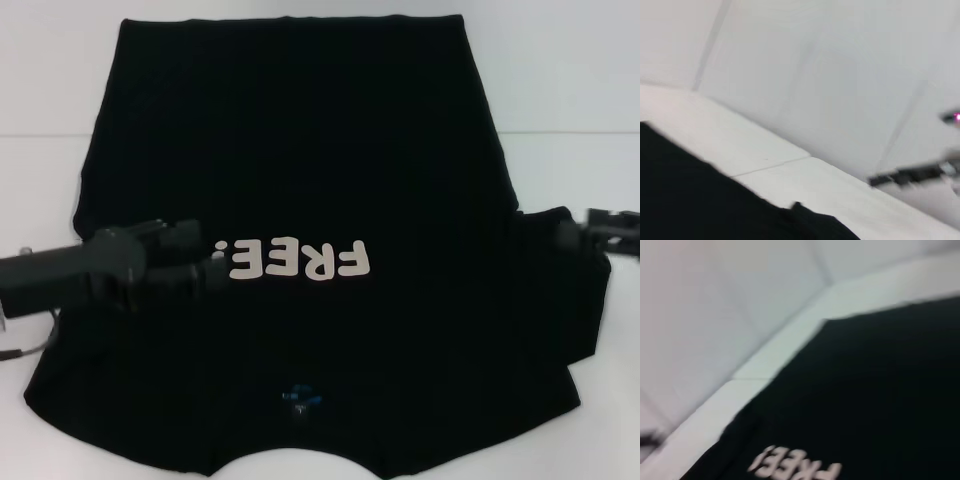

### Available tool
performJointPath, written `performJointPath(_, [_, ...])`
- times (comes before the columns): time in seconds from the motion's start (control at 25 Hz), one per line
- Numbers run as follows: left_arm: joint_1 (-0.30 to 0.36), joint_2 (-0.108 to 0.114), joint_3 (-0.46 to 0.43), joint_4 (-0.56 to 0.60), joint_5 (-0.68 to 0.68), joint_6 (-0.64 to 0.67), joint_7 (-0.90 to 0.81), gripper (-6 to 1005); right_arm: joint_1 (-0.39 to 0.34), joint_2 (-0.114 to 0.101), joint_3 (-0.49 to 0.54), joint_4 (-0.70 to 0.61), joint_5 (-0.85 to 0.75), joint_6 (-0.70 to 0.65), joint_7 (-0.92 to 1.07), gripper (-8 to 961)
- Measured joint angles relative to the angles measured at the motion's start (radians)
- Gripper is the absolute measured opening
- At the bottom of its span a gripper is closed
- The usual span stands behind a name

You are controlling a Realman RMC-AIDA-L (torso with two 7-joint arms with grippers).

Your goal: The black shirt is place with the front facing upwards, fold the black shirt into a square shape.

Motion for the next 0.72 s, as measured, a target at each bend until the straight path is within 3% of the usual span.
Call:
performJointPath(0.12, [0.010, -0.007, 0.025, -0.007, 0.006, 0.040, 0.097, 768, 0.007, -0.039, -0.017, -0.075, -0.041, 0.007, 0.245, 924])
performJointPath(0.24, [0.020, -0.011, 0.062, -0.008, 0.006, 0.056, 0.132, 853, 0.027, -0.059, -0.020, -0.184, -0.131, 0.003, 0.466, 925])
performJointPath(0.44, [0.034, -0.010, 0.102, -0.008, 0.009, 0.048, 0.138, 922, 0.090, -0.060, -0.039, -0.298, -0.383, -0.001, 0.695, 925])
performJointPath(0.56, [0.042, -0.012, 0.101, -0.008, 0.010, 0.045, 0.139, 921, 0.130, -0.051, -0.049, -0.255, -0.492, 0.016, 0.710, 924])
performJointPath(0.72, [0.044, -0.013, 0.103, -0.009, 0.018, 0.044, 0.140, 921, 0.152, -0.060, -0.086, -0.132, -0.523, 0.067, 0.714, 925])
